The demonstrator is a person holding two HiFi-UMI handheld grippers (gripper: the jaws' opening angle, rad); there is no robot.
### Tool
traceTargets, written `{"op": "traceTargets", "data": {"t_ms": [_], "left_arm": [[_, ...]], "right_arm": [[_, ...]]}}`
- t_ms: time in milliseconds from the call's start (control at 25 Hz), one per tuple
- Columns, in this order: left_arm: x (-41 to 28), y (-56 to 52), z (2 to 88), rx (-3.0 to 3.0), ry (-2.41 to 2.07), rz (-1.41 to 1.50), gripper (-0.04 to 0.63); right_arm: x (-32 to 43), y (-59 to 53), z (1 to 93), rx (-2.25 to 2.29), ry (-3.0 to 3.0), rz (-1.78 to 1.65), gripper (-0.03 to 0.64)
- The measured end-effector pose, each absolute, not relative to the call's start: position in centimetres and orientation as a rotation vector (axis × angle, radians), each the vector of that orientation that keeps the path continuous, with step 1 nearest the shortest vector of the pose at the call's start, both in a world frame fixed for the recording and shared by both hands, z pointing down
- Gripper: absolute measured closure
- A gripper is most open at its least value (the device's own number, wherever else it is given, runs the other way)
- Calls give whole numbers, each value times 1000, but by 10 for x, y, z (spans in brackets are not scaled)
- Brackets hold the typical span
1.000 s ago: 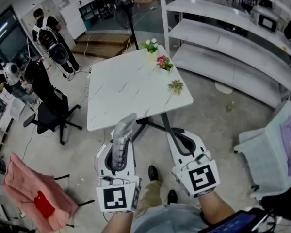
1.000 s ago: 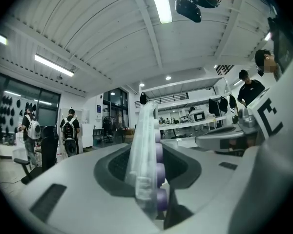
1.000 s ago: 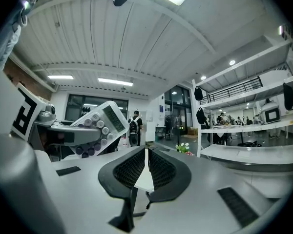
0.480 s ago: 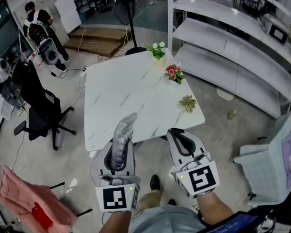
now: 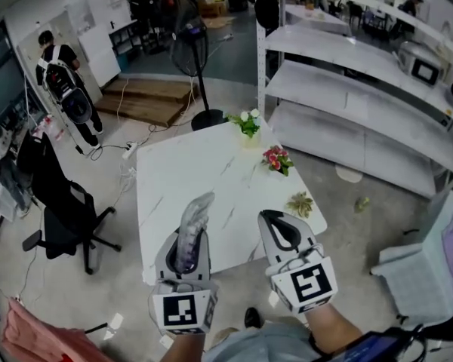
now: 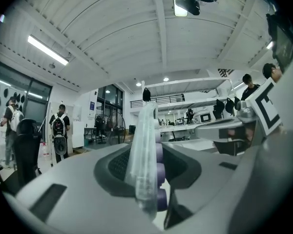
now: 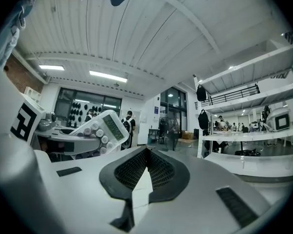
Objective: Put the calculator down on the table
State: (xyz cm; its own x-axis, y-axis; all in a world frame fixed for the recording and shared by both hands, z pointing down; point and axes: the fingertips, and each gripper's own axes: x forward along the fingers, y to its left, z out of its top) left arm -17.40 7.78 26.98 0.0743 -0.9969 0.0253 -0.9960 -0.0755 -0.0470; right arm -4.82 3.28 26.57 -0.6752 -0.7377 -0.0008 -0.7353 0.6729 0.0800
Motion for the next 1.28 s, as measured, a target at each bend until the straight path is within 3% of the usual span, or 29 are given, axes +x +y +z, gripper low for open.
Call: {"op": "traceTargets", "data": {"t_ms": [560, 960, 1280], "left_arm": [[-165, 14, 309, -2395, 2093, -172, 463], [-157, -72, 332, -2398, 2129, -313, 463], [-153, -140, 316, -2319, 2154, -352, 463]], "right_arm": [[-32, -24, 289, 1361, -2776, -64, 598], [-26, -116, 328, 1321, -2763, 83, 598], [-38, -193, 306, 1208, -2868, 114, 598]]}}
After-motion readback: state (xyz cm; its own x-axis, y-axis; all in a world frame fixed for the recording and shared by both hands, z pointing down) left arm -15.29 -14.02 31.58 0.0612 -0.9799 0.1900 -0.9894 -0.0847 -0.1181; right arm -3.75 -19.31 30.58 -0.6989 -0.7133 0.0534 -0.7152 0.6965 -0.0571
